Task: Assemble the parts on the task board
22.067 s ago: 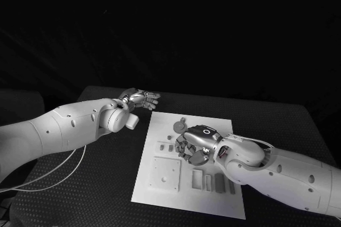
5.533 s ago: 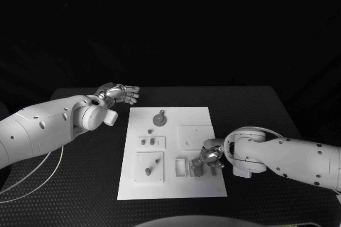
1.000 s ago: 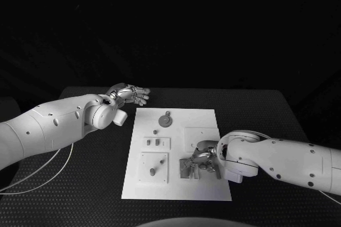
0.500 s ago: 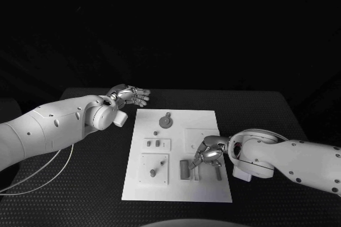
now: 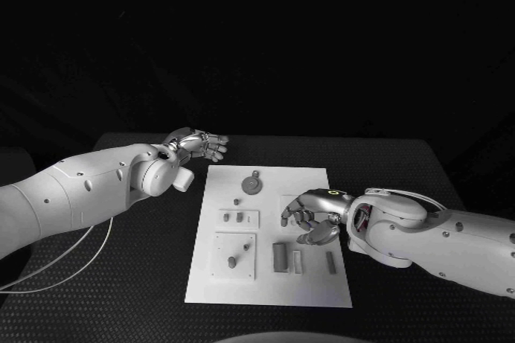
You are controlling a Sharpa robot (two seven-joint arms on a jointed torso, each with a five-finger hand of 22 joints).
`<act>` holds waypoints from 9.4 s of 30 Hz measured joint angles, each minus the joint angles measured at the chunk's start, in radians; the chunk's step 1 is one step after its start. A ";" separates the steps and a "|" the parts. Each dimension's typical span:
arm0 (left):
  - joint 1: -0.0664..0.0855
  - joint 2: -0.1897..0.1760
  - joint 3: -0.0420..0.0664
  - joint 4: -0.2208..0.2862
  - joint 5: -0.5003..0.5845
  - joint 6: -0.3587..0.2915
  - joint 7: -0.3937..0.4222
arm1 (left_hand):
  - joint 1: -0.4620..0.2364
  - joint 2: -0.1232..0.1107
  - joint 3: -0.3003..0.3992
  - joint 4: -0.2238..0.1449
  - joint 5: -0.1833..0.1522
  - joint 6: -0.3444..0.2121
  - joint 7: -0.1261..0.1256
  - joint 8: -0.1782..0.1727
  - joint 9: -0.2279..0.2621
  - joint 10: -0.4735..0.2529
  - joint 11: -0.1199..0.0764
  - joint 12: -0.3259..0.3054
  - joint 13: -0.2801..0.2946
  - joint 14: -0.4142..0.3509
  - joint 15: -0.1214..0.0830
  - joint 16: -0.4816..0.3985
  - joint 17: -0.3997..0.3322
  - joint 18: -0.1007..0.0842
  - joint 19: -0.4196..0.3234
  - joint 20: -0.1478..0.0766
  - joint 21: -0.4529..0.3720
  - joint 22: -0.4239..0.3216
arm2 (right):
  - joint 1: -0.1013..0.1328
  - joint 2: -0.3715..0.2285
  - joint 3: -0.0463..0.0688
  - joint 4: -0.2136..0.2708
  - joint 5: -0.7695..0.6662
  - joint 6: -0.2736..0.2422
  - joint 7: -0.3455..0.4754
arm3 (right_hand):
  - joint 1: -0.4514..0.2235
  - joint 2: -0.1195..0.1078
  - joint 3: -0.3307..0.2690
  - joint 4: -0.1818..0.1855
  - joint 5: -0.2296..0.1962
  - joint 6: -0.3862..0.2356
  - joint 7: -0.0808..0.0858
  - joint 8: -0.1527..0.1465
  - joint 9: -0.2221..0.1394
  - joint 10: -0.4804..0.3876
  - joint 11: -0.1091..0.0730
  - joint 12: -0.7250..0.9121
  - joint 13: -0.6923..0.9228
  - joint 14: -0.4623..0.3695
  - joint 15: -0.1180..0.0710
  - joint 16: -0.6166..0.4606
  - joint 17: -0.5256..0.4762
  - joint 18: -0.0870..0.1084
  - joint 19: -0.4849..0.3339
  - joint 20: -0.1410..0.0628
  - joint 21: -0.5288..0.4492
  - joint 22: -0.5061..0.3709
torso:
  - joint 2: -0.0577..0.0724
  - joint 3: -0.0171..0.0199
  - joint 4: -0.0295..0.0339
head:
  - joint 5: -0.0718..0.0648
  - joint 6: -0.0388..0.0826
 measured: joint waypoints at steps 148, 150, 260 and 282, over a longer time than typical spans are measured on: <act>-0.001 -0.002 0.000 -0.012 0.000 0.025 -0.007 | -0.003 0.003 0.000 0.000 0.000 -0.009 -0.002 0.004 -0.006 -0.004 0.004 0.000 -0.006 0.004 -0.004 -0.012 0.017 -0.001 0.004 -0.004 -0.004 0.006 | -0.019 0.075 -0.045 -0.061 -0.294 -0.060 0.130 | -0.012 0.044 0.101 0.033 -0.005 0.126 -0.068 0.136 0.043 -0.086 -0.026 0.225 -0.122 -0.098 0.009 0.216 -0.068 0.012 0.009 -0.022 0.086 0.049 | 0.000 -0.0026 0.0021 | 0.016 -0.030; -0.001 -0.002 0.000 -0.012 0.000 0.026 -0.007 | -0.003 0.003 0.000 0.000 0.000 -0.009 -0.002 0.004 -0.006 -0.004 0.004 0.000 -0.006 0.004 -0.004 -0.012 0.017 -0.001 0.004 -0.004 -0.004 0.006 | -0.017 0.074 -0.045 -0.061 -0.281 -0.051 0.132 | -0.012 0.044 0.101 0.033 -0.005 0.126 -0.068 0.136 0.043 -0.086 -0.026 0.225 -0.122 -0.098 0.009 0.219 -0.068 0.012 0.009 -0.022 0.086 0.049 | 0.000 -0.0026 0.0022 | 0.016 -0.029; -0.001 -0.005 0.000 -0.011 -0.001 0.040 -0.017 | -0.003 0.003 0.000 0.000 -0.005 -0.016 0.005 0.004 -0.010 -0.004 0.004 0.000 -0.009 0.007 0.000 -0.023 0.028 -0.001 0.004 -0.004 -0.012 0.011 | -0.020 0.142 -0.046 -0.105 -0.399 0.075 0.113 | -0.014 0.091 0.065 -0.026 -0.008 0.129 -0.073 0.136 0.040 -0.135 -0.003 0.252 -0.147 -0.154 0.022 0.247 -0.095 0.009 -0.036 0.002 0.090 0.053 | 0.000 -0.0026 0.0024 | 0.023 -0.037; -0.001 -0.005 -0.001 -0.011 -0.001 0.041 -0.019 | -0.003 0.003 0.000 0.000 -0.005 -0.020 0.009 0.004 -0.012 -0.004 0.004 0.000 -0.010 0.007 0.000 -0.025 0.032 -0.001 0.004 -0.004 -0.012 0.013 | -0.034 0.155 -0.042 -0.118 -0.407 0.047 0.122 | 0.018 0.095 0.140 0.001 -0.004 0.223 -0.050 0.132 0.078 -0.151 0.006 0.266 -0.148 -0.169 0.029 0.259 -0.099 0.003 -0.049 0.007 0.090 0.054 | 0.000 -0.0020 0.0022 | 0.026 -0.041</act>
